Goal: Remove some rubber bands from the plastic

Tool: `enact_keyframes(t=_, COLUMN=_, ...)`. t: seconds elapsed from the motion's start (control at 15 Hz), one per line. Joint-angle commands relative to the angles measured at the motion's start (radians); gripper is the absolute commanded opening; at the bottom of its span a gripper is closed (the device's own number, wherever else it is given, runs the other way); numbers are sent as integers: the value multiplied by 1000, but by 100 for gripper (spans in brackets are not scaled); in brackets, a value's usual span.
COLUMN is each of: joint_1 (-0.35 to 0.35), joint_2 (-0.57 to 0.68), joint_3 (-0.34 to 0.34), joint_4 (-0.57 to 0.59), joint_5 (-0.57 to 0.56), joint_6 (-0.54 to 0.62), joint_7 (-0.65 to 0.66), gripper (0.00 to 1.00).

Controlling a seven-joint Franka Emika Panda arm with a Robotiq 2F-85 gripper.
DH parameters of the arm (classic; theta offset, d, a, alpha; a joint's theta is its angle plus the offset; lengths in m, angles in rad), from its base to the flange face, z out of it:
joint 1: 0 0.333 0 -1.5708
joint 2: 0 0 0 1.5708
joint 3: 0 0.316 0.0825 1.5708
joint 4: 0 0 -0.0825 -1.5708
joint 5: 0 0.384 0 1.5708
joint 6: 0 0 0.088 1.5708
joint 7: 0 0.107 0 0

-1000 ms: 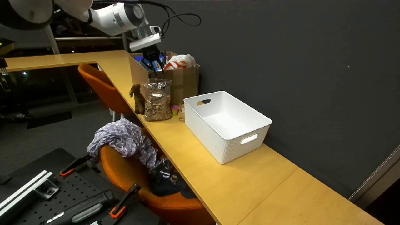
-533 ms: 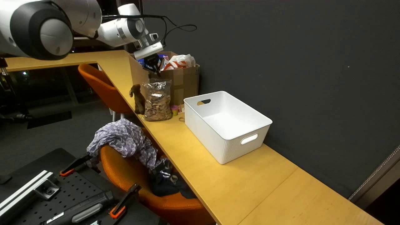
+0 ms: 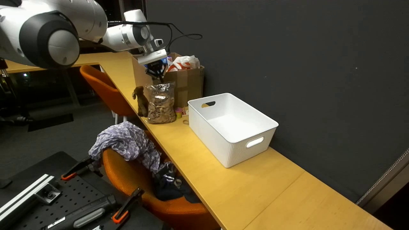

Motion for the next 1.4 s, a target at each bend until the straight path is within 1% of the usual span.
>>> enact_keyframes(t=0.0, joint_1=4, joint_2=-37, joint_3=-3, joint_4=0, joint_5=7, joint_6=-41, joint_7=34, gripper=0)
enact_keyframes(t=0.27, joint_1=-8, joint_2=-42, joint_3=2, joint_4=-29, joint_5=17, joint_6=-89, joint_7=67, gripper=0)
enact_keyframes(t=0.4, joint_1=-18, joint_2=-33, joint_3=8, joint_4=-35, joint_5=24, joint_6=-96, joint_7=72, gripper=0)
enact_keyframes(t=0.8, joint_1=-47, joint_2=-3, joint_3=31, joint_4=-79, joint_5=71, joint_6=-49, joint_7=32, gripper=0)
enact_keyframes(t=0.87, joint_1=-50, joint_2=0, joint_3=34, joint_4=-88, joint_5=81, joint_6=-40, joint_7=25, gripper=22)
enact_keyframes(t=1.07, joint_1=-51, joint_2=16, joint_3=38, joint_4=-101, joint_5=81, joint_6=-1, joint_7=-15, gripper=40)
enact_keyframes(t=1.27, joint_1=-54, joint_2=28, joint_3=43, joint_4=-107, joint_5=89, joint_6=15, joint_7=-42, gripper=63)
enact_keyframes(t=1.33, joint_1=-58, joint_2=32, joint_3=47, joint_4=-108, joint_5=94, joint_6=12, joint_7=-51, gripper=69)
